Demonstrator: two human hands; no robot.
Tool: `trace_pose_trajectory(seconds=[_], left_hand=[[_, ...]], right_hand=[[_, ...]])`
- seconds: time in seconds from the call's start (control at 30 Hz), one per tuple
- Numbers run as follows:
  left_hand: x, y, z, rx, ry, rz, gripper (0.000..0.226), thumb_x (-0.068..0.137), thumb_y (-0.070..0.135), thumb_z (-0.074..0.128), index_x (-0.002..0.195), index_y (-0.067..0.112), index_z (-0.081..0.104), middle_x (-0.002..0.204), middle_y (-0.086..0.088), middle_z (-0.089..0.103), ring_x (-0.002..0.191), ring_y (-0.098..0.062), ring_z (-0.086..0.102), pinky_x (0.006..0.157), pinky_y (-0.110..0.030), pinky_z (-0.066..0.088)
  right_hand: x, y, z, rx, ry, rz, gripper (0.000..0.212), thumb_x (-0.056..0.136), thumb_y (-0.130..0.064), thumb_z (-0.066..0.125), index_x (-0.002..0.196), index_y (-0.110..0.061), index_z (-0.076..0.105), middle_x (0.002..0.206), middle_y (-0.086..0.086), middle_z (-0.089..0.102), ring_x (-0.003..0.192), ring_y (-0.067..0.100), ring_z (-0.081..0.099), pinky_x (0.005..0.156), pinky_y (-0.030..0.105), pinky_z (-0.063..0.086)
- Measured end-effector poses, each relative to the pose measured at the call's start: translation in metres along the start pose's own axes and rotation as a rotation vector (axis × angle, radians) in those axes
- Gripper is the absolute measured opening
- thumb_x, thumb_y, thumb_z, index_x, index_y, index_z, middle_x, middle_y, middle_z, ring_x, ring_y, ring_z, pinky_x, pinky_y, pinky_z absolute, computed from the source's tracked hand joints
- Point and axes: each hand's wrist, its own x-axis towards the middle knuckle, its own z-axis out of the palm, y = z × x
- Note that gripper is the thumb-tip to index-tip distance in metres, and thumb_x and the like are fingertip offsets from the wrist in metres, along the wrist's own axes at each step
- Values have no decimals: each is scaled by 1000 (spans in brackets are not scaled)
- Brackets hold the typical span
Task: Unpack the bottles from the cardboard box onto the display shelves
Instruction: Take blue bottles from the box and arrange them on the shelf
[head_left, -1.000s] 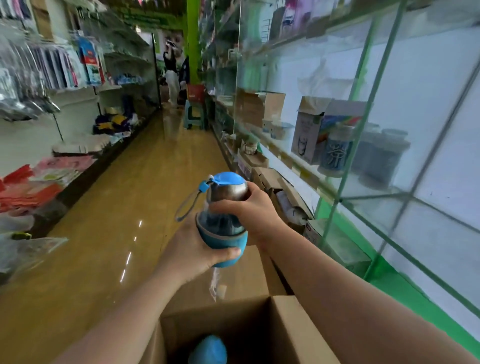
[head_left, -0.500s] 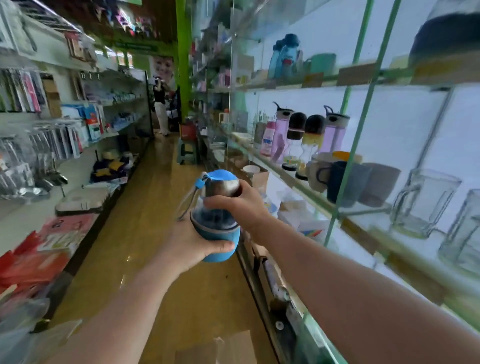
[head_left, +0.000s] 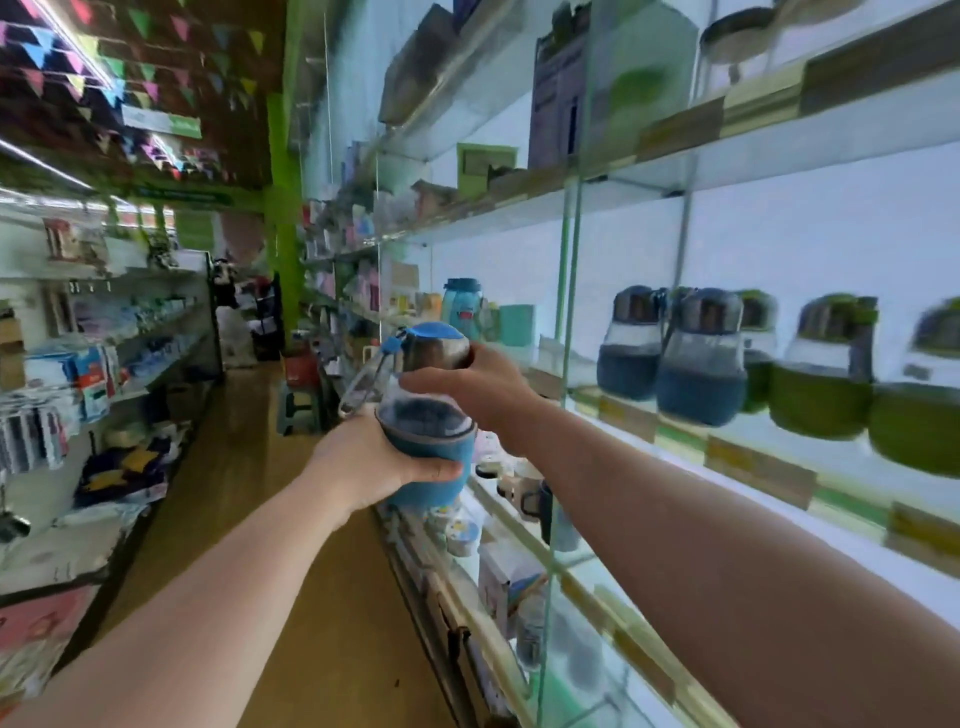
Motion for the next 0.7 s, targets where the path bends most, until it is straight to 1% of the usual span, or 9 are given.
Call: trace_pose_trajectory(seconds=[0.1, 0.2, 0.27, 0.33, 0.4, 0.47, 0.53, 0.6, 0.7], left_hand=[[-4, 31, 2, -55, -65, 83, 71, 47, 46, 90, 112, 31, 64, 110, 10, 66, 101, -14, 58, 86, -36, 48], [-6, 62, 12, -105, -117, 143, 63, 53, 38, 89, 110, 29, 64, 106, 9, 65, 98, -13, 57, 74, -28, 45], [-5, 83, 26, -151, -172, 186, 50, 56, 33, 88, 100, 31, 65, 101, 10, 65, 96, -12, 58, 72, -24, 45], [-2, 105, 43, -186, -219, 208, 39, 58, 30, 88, 87, 34, 63, 93, 12, 64, 88, -9, 58, 75, -26, 47], [2, 124, 63, -209, -249, 222, 42, 55, 32, 89, 90, 31, 66, 95, 8, 67, 90, -13, 60, 79, -29, 49], [7, 142, 84, -219, -282, 250, 56, 51, 37, 91, 101, 25, 68, 100, 4, 68, 95, -15, 62, 75, -26, 49], [12, 157, 103, -250, -320, 267, 66, 43, 41, 91, 103, 24, 69, 100, 5, 69, 97, -15, 62, 71, -24, 48], [19, 171, 123, -305, -368, 272, 66, 43, 35, 93, 103, 24, 69, 100, 5, 70, 98, -16, 63, 71, -25, 48], [29, 188, 152, -323, -395, 272, 63, 47, 32, 92, 104, 21, 68, 102, 5, 69, 98, -15, 62, 72, -24, 49]], right_hand=[[-17, -17, -31, -63, 48, 2, 27, 70, -32, 81, 89, -20, 67, 77, -5, 64, 75, 12, 61, 67, 25, 50], [-33, -29, -63, -121, 129, 6, 29, 72, -36, 79, 91, -20, 66, 78, -5, 61, 76, 12, 57, 68, 23, 46], [-42, -32, -85, -161, 199, 21, 37, 70, -40, 79, 95, -16, 66, 85, -2, 61, 81, 15, 57, 71, 25, 44], [-52, -34, -110, -219, 256, 37, 43, 70, -44, 78, 101, -15, 67, 86, -2, 62, 83, 15, 57, 72, 25, 43], [-58, -33, -136, -254, 304, 57, 39, 71, -44, 78, 97, -17, 67, 83, -4, 62, 81, 13, 57, 75, 25, 43], [-64, -28, -159, -269, 359, 82, 34, 71, -43, 78, 93, -20, 65, 81, -5, 61, 80, 12, 56, 75, 25, 43], [-68, -22, -180, -268, 417, 101, 40, 69, -42, 79, 97, -17, 66, 90, -2, 65, 88, 16, 59, 81, 30, 48], [-71, -16, -199, -283, 465, 121, 48, 67, -43, 80, 104, -16, 66, 99, 1, 67, 94, 19, 61, 86, 34, 51], [-73, -4, -227, -295, 514, 139, 46, 69, -42, 79, 105, -17, 63, 92, -4, 63, 83, 12, 56, 69, 25, 46]])
